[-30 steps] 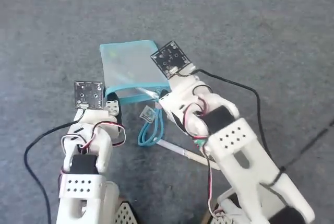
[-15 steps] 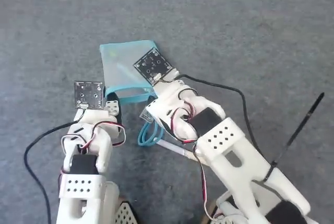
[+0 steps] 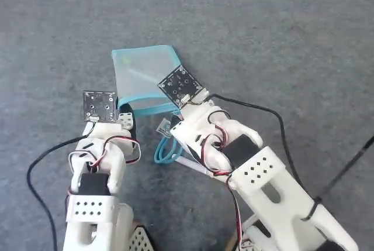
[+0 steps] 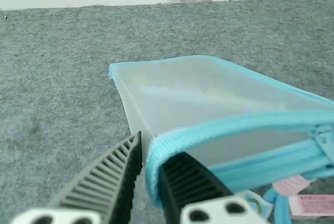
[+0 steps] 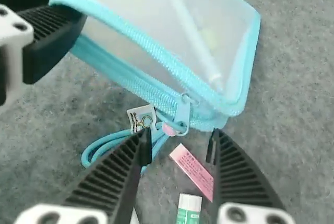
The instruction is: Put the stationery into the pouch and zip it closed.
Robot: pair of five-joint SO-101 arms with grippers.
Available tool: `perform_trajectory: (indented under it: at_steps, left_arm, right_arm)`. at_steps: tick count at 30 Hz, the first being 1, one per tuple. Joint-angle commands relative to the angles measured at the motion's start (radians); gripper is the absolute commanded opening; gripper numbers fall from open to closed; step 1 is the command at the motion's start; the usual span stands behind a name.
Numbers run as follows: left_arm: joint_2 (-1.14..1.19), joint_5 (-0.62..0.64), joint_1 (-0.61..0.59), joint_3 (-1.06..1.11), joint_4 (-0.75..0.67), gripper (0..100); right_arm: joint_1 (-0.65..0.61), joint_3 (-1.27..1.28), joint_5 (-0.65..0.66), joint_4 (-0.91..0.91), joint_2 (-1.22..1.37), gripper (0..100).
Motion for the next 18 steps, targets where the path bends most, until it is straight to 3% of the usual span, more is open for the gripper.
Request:
perform_trajectory:
  at_steps: [1, 18]
  left_arm:
    - [0.015, -0.011, 0.005, -0.018, -0.028, 1]
    - [0.018, -0.011, 0.005, -0.018, -0.028, 1]
  right_arm:
    - [-0.002, -0.006, -0.012, -0.022, -0.044, 17.3]
    - [0.065, 0.046, -0.014, -0.025, -0.053, 17.3]
